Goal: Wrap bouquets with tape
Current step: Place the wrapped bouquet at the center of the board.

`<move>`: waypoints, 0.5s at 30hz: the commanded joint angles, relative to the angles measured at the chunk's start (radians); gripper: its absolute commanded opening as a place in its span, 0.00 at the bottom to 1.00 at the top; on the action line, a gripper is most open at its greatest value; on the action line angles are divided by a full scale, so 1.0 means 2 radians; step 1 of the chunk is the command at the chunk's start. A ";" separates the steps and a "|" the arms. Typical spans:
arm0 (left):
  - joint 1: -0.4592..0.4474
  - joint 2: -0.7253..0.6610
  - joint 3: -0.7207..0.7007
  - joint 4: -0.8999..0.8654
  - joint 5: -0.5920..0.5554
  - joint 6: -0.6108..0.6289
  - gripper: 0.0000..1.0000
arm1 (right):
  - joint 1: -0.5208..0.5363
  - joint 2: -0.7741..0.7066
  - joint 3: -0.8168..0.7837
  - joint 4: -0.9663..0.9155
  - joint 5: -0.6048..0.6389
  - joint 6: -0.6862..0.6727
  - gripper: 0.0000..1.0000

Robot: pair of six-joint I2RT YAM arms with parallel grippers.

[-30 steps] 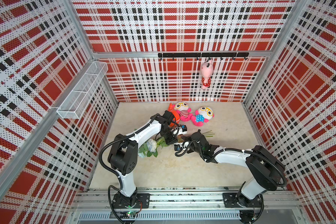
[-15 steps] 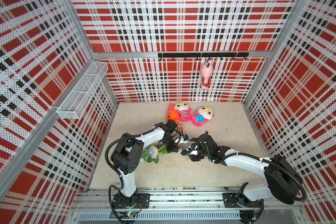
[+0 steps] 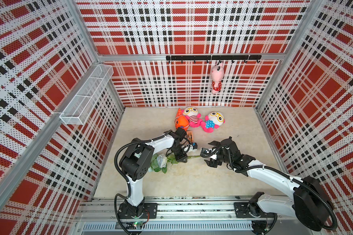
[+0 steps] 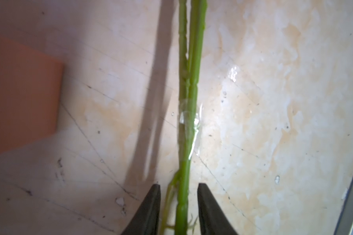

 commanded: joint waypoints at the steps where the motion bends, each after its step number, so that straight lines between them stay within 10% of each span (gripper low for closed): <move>1: 0.001 -0.005 0.022 -0.009 -0.002 0.007 0.41 | -0.007 -0.011 -0.004 0.009 -0.003 0.011 1.00; 6: 0.004 -0.007 0.041 -0.020 -0.008 0.005 0.65 | -0.019 -0.017 -0.005 0.013 -0.001 0.024 1.00; 8: 0.005 -0.014 0.049 -0.024 -0.010 0.005 1.00 | -0.026 -0.023 -0.005 0.017 -0.006 0.033 1.00; 15: 0.013 -0.055 0.071 -0.024 -0.015 -0.003 0.98 | -0.081 -0.043 -0.012 0.069 -0.040 0.114 1.00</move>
